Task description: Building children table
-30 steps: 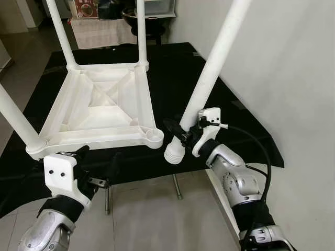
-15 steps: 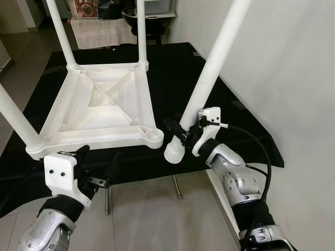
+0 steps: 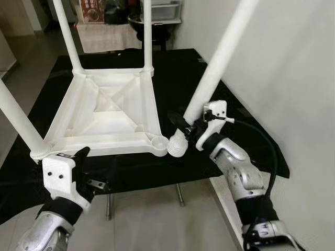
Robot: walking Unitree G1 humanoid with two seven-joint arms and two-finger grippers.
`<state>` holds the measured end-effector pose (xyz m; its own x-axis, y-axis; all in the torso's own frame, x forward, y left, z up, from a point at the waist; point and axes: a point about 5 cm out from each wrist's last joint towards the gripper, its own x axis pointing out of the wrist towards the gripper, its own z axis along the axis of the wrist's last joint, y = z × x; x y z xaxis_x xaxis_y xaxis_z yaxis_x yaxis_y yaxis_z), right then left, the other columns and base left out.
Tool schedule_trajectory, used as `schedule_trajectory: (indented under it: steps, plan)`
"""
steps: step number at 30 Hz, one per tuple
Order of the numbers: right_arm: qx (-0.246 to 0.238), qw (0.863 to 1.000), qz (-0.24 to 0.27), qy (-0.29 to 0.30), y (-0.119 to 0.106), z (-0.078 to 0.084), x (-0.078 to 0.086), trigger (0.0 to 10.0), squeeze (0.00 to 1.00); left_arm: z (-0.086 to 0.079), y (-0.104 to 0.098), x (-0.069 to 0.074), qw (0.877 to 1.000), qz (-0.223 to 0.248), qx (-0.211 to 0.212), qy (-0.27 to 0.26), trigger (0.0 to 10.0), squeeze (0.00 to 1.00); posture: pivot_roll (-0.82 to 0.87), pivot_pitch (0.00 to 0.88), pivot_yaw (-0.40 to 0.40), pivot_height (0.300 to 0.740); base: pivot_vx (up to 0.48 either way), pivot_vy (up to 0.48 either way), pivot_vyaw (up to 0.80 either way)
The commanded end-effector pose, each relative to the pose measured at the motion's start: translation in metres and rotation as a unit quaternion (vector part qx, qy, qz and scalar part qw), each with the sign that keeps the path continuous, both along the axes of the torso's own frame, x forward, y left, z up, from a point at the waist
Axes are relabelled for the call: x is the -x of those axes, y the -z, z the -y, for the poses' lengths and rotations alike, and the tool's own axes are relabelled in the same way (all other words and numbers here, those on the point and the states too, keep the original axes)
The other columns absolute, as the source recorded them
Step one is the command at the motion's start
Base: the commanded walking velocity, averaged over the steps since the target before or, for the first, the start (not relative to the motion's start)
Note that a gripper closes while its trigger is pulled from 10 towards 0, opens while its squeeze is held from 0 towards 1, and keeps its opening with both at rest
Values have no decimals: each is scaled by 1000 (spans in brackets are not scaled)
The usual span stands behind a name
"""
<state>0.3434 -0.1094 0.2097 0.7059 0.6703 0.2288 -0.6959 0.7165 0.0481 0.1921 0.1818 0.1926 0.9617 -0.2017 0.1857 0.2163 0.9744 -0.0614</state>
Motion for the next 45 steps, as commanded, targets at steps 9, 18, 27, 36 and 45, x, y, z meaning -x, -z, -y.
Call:
schedule_trajectory:
  steps: [9, 18, 27, 36, 45]
  plan:
    - [0, 997, 35, -75, -21, -11, 6, 10000, 0, 5, -1, 3, 1000, -9, -20, 22, 10000, 0, -89, 90, -69, 740, 262, 0, 0]
    - [36, 976, 20, -213, -13, -5, 26, 10000, 0, 25, 7, 19, 989, -53, -85, 107, 10000, 0, -88, 99, -69, 740, 0, -30, 0]
    - [55, 962, 14, -267, -10, -12, 34, 10000, 0, 23, 11, 30, 994, -77, -57, 58, 10000, 0, -74, 120, -78, 740, 0, -156, 0]
    - [61, 948, 9, -312, -10, -31, 42, 10000, 0, 22, 11, 42, 995, -90, -47, 11, 10000, 0, -56, 147, -95, 740, 0, 182, 0]
    - [48, 935, 9, -350, -17, -34, 45, 10000, 0, 31, 10, 50, 993, -95, -49, 42, 10000, 0, -58, 164, -93, 740, 0, 38, 0]
